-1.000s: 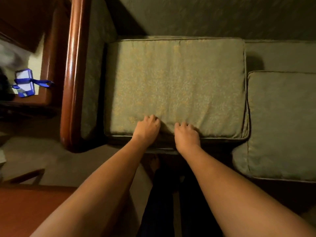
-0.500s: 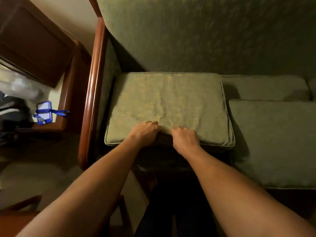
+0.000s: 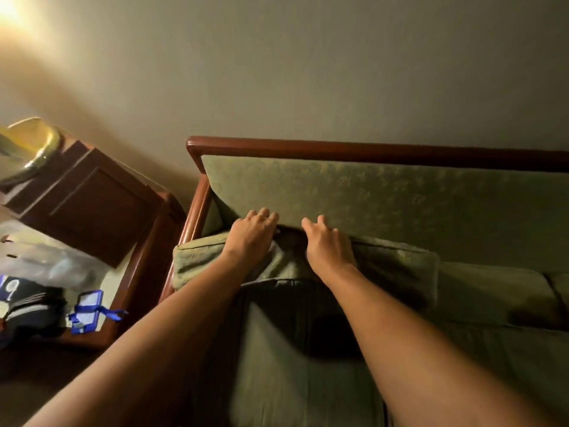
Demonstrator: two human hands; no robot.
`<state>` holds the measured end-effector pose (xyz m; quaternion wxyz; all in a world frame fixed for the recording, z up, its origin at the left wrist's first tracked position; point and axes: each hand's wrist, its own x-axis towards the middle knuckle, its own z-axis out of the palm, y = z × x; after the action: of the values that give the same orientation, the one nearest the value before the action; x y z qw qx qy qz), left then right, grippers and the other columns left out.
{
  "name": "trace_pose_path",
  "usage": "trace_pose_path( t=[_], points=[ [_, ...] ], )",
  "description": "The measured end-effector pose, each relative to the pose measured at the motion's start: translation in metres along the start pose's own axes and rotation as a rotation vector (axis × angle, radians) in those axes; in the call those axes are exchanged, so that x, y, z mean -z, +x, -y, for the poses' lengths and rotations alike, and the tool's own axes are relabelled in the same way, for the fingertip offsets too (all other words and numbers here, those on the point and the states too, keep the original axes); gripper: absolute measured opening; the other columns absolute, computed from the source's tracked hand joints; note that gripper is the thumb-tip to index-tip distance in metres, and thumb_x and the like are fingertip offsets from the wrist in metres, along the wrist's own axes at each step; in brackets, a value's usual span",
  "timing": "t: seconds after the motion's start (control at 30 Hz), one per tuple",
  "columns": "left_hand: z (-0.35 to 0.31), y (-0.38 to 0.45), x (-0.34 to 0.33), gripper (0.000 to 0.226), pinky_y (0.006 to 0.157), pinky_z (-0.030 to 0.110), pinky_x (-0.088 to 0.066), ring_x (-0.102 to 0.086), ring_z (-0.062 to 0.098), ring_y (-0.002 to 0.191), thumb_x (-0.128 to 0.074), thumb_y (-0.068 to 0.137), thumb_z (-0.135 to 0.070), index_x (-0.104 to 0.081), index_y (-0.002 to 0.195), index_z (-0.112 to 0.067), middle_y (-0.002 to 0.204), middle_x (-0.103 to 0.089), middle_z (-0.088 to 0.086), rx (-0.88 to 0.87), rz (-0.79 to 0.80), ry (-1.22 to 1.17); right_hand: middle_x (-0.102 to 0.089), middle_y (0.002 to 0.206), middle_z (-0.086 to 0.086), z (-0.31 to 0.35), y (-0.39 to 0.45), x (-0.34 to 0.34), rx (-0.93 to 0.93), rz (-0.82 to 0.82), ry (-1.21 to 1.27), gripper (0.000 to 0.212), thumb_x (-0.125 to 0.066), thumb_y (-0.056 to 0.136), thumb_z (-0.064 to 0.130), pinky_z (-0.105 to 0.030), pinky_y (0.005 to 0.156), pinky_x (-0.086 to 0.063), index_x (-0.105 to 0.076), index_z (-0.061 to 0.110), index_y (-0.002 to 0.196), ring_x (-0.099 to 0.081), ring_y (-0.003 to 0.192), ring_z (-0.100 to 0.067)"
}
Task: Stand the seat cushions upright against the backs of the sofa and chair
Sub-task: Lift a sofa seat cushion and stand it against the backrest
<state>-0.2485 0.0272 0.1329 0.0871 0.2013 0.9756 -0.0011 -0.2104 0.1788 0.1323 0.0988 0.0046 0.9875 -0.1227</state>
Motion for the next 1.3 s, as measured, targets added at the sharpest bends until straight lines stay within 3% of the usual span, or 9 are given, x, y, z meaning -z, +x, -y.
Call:
trace_pose_path(
  t=[0.17, 0.27, 0.4, 0.53, 0.63, 0.73, 0.83, 1.03, 1.3],
  points=[
    [0.001, 0.069, 0.01, 0.035, 0.088, 0.042, -0.047, -0.054, 0.031, 0.114, -0.04, 0.102, -0.033, -0.049, 0.125, -0.008, 0.124, -0.053, 0.012, 0.05, -0.058, -0.062, -0.043, 0.138, -0.014, -0.022, 0.07, 0.023, -0.076, -0.019, 0.008, 0.045, -0.041, 0.099, 0.001, -0.038, 0.073, -0.047, -0.041, 0.016, 0.14, -0.063, 0.105, -0.034],
    [0.007, 0.096, 0.004, 0.062, 0.099, 0.042, -0.043, -0.052, 0.03, 0.119, -0.042, 0.092, -0.059, -0.047, 0.134, -0.013, 0.129, -0.052, 0.011, -0.044, -0.02, -0.081, -0.038, 0.149, -0.013, -0.029, 0.105, 0.022, -0.125, -0.004, 0.054, 0.048, -0.044, 0.098, 0.002, -0.036, 0.083, -0.051, -0.038, 0.014, 0.145, -0.059, 0.114, -0.029],
    [0.018, 0.121, -0.001, 0.099, 0.116, 0.047, -0.027, -0.036, 0.029, 0.138, -0.038, 0.075, -0.082, -0.029, 0.149, -0.017, 0.15, -0.038, 0.01, -0.024, 0.073, -0.108, -0.036, 0.151, -0.011, -0.037, 0.132, 0.016, -0.066, -0.002, 0.119, 0.042, -0.042, 0.103, 0.032, -0.038, 0.097, -0.046, -0.046, 0.013, 0.14, -0.046, 0.13, -0.028],
    [0.022, 0.146, 0.003, 0.104, 0.12, 0.05, -0.017, -0.02, 0.029, 0.147, -0.058, 0.076, -0.072, -0.018, 0.153, -0.016, 0.159, -0.02, 0.011, -0.049, 0.133, 0.0, 0.002, 0.165, -0.009, -0.05, 0.144, 0.012, 0.015, 0.145, 0.103, 0.075, -0.04, 0.097, 0.057, -0.042, 0.113, -0.034, -0.022, 0.014, 0.155, -0.02, 0.148, -0.03],
    [0.019, 0.155, -0.004, 0.107, 0.12, 0.054, -0.011, -0.007, 0.031, 0.15, -0.062, 0.078, -0.064, -0.007, 0.155, -0.014, 0.162, -0.009, 0.014, -0.016, 0.217, 0.051, 0.011, 0.164, -0.011, -0.058, 0.149, 0.008, 0.072, 0.191, 0.048, 0.091, -0.044, 0.091, 0.066, -0.042, 0.119, -0.02, -0.01, 0.013, 0.157, -0.008, 0.15, -0.032],
    [0.012, 0.159, -0.013, 0.095, 0.12, 0.057, -0.008, 0.002, 0.031, 0.151, -0.054, 0.09, -0.055, 0.0, 0.155, -0.013, 0.163, 0.0, 0.015, 0.05, 0.241, 0.052, 0.015, 0.162, -0.017, -0.058, 0.152, -0.001, 0.107, 0.204, -0.058, 0.087, -0.048, 0.097, 0.049, -0.042, 0.121, -0.011, 0.0, 0.009, 0.157, -0.004, 0.15, -0.034],
    [0.005, 0.164, -0.012, 0.083, 0.119, 0.057, -0.007, 0.006, 0.031, 0.151, -0.046, 0.097, -0.045, 0.002, 0.155, -0.011, 0.163, 0.004, 0.015, 0.091, 0.279, 0.05, 0.011, 0.162, -0.02, -0.053, 0.159, -0.003, 0.08, 0.192, -0.087, 0.076, -0.045, 0.101, 0.03, -0.042, 0.12, -0.014, 0.0, 0.005, 0.156, -0.007, 0.149, -0.034],
    [-0.004, 0.157, 0.001, 0.095, 0.118, 0.057, -0.018, -0.009, 0.037, 0.149, -0.065, 0.086, -0.047, -0.01, 0.153, -0.009, 0.159, -0.014, 0.019, 0.096, 0.267, 0.009, 0.005, 0.163, -0.018, -0.048, 0.155, 0.009, 0.055, 0.216, -0.081, 0.076, -0.053, 0.099, 0.029, -0.045, 0.119, -0.019, -0.008, 0.008, 0.156, -0.013, 0.148, -0.035],
    [-0.026, 0.11, 0.047, 0.062, 0.109, 0.051, -0.037, -0.033, 0.031, 0.138, -0.06, 0.091, -0.015, -0.03, 0.145, -0.015, 0.146, -0.036, 0.014, 0.031, 0.144, -0.022, 0.003, 0.164, -0.013, -0.057, 0.095, 0.046, 0.003, 0.159, 0.06, 0.071, -0.053, 0.101, 0.018, -0.044, 0.12, -0.017, -0.009, 0.016, 0.157, -0.012, 0.149, -0.033]
  ],
)
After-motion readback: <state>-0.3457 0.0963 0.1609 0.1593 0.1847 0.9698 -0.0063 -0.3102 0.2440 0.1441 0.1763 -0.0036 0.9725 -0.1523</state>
